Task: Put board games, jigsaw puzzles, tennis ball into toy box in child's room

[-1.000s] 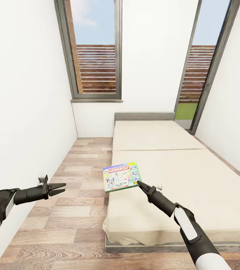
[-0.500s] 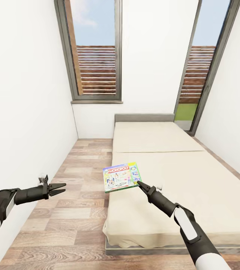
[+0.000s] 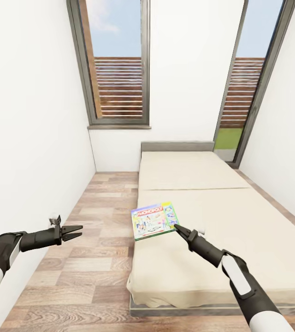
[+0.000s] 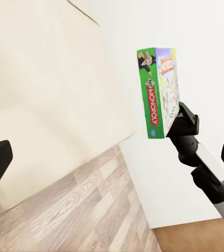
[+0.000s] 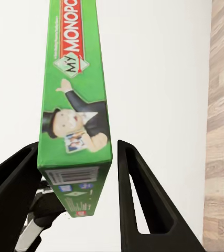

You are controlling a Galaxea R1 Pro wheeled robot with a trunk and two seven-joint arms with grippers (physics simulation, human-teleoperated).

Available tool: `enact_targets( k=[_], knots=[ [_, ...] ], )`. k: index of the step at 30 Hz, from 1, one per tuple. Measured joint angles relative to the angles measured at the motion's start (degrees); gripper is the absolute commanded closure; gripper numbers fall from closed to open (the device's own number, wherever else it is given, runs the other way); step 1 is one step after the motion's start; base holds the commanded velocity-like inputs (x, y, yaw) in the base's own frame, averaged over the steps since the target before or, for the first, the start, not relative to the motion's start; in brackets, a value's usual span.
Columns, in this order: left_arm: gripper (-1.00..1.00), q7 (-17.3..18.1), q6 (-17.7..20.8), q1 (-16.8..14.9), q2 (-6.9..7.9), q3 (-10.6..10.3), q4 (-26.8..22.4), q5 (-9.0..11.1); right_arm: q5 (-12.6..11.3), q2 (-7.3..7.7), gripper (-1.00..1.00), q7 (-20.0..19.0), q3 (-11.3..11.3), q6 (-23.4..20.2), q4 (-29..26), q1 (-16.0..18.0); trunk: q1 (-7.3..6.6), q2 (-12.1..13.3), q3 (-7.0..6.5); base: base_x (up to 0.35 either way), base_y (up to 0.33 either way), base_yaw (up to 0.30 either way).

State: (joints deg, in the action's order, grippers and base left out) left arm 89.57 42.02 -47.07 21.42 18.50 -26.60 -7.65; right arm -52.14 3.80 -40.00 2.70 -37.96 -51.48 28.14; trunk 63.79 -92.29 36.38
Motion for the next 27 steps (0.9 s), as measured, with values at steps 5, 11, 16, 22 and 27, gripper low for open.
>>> enact_targets(
  k=[5,11,16,22,27],
  knots=[
    [-1.00,0.0,0.0,0.0,-0.02,-1.0,0.0,-0.1,0.0,0.14,1.00,-1.7,0.0,0.1,0.0,-0.1,-1.10,2.0,-0.90,0.000,0.000,0.000],
    [-1.00,0.0,0.0,0.0,-0.02,-1.3,0.0,-0.1,0.1,0.09,1.00,-1.8,0.0,0.2,0.0,-0.1,-2.42,4.4,-1.97,0.000,0.000,0.000],
    [-1.00,0.0,0.0,0.0,-0.02,-1.3,0.0,-0.1,0.1,0.07,1.00,-1.8,0.0,0.3,0.1,-0.1,-3.51,6.4,-2.87,0.000,0.000,0.000],
    [-1.00,0.0,0.0,0.0,-0.02,-1.4,0.0,-0.1,0.0,0.07,1.00,-1.7,0.0,0.5,0.5,-0.1,-4.83,8.8,-3.95,0.000,0.000,0.000],
    [-1.00,0.0,0.0,0.0,0.03,-1.4,0.0,-0.1,0.0,0.00,1.00,-1.7,0.0,0.6,0.6,-0.1,-5.93,10.8,-4.85,0.000,0.000,0.000]
  ],
)
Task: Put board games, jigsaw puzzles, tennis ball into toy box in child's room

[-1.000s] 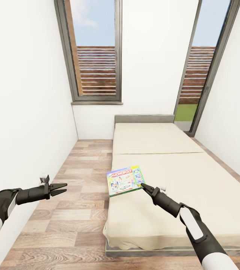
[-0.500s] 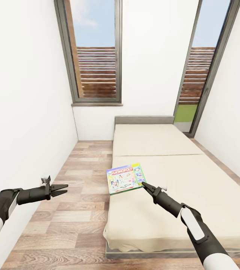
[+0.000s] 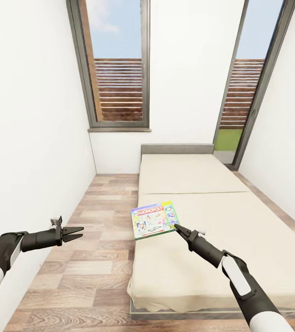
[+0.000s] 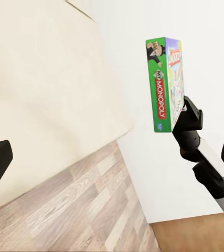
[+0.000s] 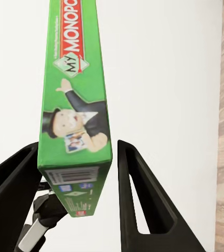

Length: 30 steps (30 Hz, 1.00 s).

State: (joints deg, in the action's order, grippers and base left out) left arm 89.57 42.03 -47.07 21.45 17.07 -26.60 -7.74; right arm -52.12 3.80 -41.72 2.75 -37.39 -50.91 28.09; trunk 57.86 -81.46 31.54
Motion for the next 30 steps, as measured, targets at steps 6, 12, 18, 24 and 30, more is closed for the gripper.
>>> enact_targets(
  k=[6,12,18,24,30],
  knots=[
    [-1.00,0.0,0.0,0.0,-0.04,0.0,0.0,0.0,0.0,0.03,1.00,0.0,0.0,0.0,0.1,0.0,-1.32,2.4,-1.08,0.000,0.000,0.000],
    [-1.00,0.0,0.0,0.0,-0.05,0.1,0.0,0.0,0.0,0.07,1.00,0.0,0.0,0.0,0.3,0.0,-2.64,4.8,-2.16,0.000,0.000,0.000],
    [-1.00,0.0,0.0,0.0,-0.05,-0.1,0.0,0.0,0.0,0.00,1.00,0.0,0.0,0.1,0.4,0.0,-3.96,7.2,-3.23,0.000,0.000,0.000],
    [-1.00,0.0,0.0,0.0,-0.06,-0.1,0.0,0.0,0.0,0.00,1.00,0.0,0.0,0.1,0.3,0.0,-5.27,9.6,-4.31,0.000,0.000,0.000],
    [-1.00,0.0,0.0,0.0,-0.05,-0.2,0.0,0.0,0.0,0.03,1.00,0.0,0.1,0.2,0.7,0.0,-6.59,12.0,-5.39,0.000,0.000,0.000]
  ],
)
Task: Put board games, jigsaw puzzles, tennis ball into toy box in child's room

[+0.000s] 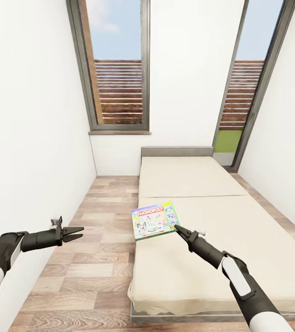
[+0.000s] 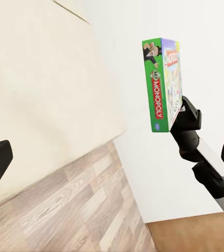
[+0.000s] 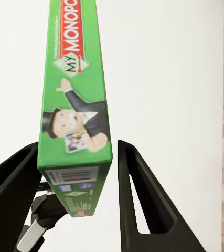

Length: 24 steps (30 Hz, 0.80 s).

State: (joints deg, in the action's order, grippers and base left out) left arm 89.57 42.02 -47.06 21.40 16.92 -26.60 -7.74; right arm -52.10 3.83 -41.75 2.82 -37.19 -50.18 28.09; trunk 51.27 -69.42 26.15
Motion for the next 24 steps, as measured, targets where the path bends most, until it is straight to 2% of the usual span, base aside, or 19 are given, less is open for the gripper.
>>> enact_targets(
  k=[10,15,24],
  knots=[
    [-1.00,0.0,0.0,0.0,0.02,0.0,0.0,0.0,0.0,-0.05,1.00,0.0,0.0,0.0,0.1,0.0,-2.20,4.0,-1.80,0.000,0.000,0.000],
    [-1.00,-1.2,0.1,0.0,0.00,0.1,0.0,0.0,0.0,-0.11,1.00,0.0,2.0,0.1,0.2,0.0,-3.30,6.0,-2.70,0.000,0.000,0.000],
    [-1.00,-1.7,0.1,0.0,0.00,0.1,0.0,0.0,0.0,-0.14,1.00,0.0,2.5,0.1,0.8,0.0,-5.27,9.6,-4.31,0.000,0.000,0.000]
  ],
)
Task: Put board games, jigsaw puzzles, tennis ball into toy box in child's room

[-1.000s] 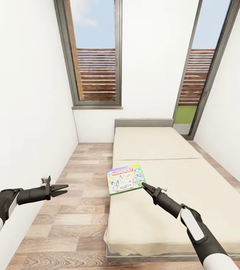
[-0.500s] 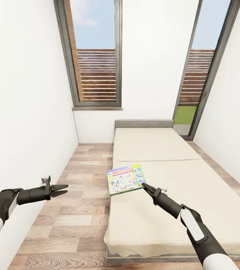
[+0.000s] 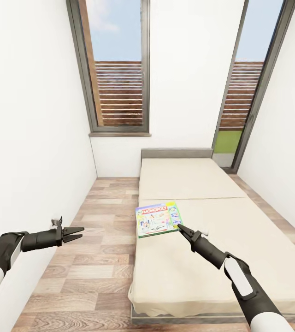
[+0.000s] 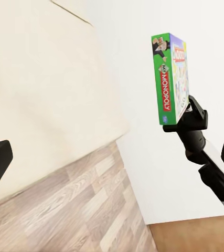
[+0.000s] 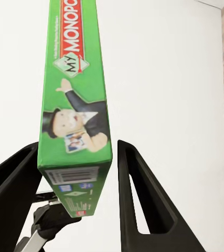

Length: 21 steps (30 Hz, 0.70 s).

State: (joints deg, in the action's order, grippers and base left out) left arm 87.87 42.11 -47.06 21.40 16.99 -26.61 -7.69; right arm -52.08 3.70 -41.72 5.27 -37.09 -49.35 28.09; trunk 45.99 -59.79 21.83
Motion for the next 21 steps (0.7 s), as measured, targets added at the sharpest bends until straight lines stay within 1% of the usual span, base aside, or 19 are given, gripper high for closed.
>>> enact_targets(
  k=[21],
  knots=[
    [-1.00,-0.1,0.0,0.0,0.08,0.0,0.0,0.0,0.0,0.05,1.00,0.0,0.0,0.0,0.0,0.0,-4.62,8.4,-3.78,0.000,0.000,0.000]
  ],
)
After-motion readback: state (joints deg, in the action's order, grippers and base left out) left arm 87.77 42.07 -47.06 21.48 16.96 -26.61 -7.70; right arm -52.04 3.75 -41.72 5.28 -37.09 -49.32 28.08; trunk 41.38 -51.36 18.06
